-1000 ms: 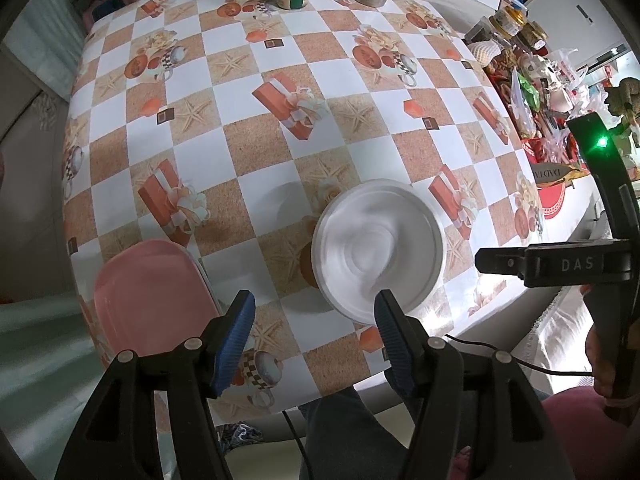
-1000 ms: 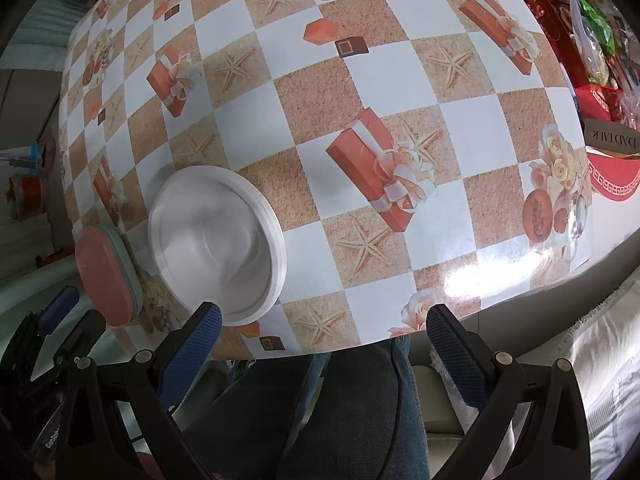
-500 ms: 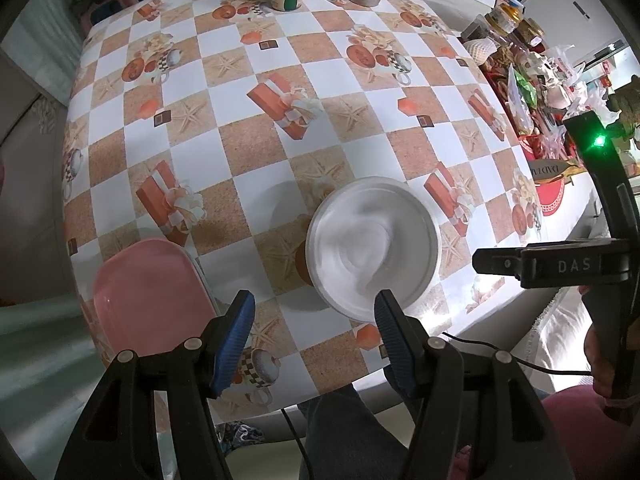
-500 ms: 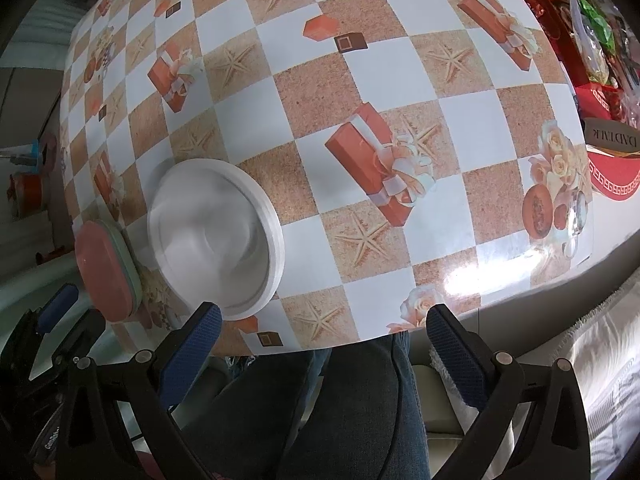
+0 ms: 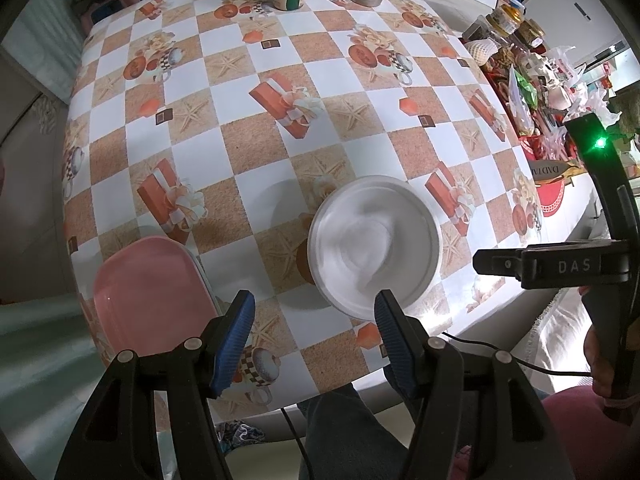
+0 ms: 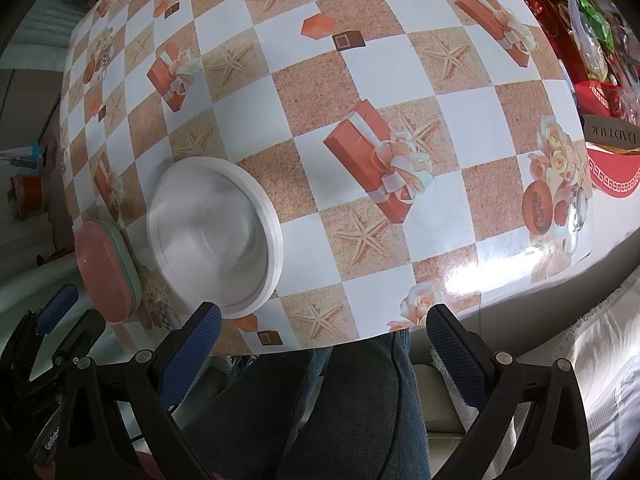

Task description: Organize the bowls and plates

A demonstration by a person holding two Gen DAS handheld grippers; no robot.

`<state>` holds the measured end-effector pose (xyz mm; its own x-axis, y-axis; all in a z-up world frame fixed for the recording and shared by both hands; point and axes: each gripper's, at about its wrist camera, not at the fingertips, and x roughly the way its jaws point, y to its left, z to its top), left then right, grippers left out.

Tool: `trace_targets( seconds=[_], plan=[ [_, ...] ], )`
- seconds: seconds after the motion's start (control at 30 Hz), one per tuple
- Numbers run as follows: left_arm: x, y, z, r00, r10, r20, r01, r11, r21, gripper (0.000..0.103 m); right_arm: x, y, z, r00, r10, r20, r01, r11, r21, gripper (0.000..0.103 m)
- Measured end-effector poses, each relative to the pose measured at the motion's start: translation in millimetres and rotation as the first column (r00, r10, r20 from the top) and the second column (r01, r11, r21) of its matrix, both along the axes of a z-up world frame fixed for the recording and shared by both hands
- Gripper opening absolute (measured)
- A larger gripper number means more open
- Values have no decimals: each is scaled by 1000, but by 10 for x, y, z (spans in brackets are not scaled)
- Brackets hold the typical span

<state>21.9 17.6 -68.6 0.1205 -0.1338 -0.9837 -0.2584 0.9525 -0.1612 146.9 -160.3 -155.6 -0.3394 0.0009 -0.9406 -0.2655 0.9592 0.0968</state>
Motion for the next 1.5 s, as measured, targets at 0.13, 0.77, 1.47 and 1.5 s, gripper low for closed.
trace_targets(
  seconds=[0.13, 0.77, 1.47, 1.5],
  plan=[
    [-4, 2, -1, 1000, -2, 0, 2, 1000, 0, 66, -7, 0, -11, 1000, -2, -4, 2, 1000, -2, 103],
    [15, 5, -8, 1000, -13, -1, 13, 1000, -2, 66, 5, -13, -16, 1000, -11, -3, 11, 1000, -3, 103],
    [9, 2, -11, 1000, -10, -1, 10, 1000, -3, 66, 9, -15, -26, 1000, -11, -5, 11, 1000, -5, 103],
    [11, 2, -10, 1000, -11, 0, 11, 1000, -2, 66, 9, -15, -24, 1000, -11, -5, 11, 1000, -5, 103]
  ],
)
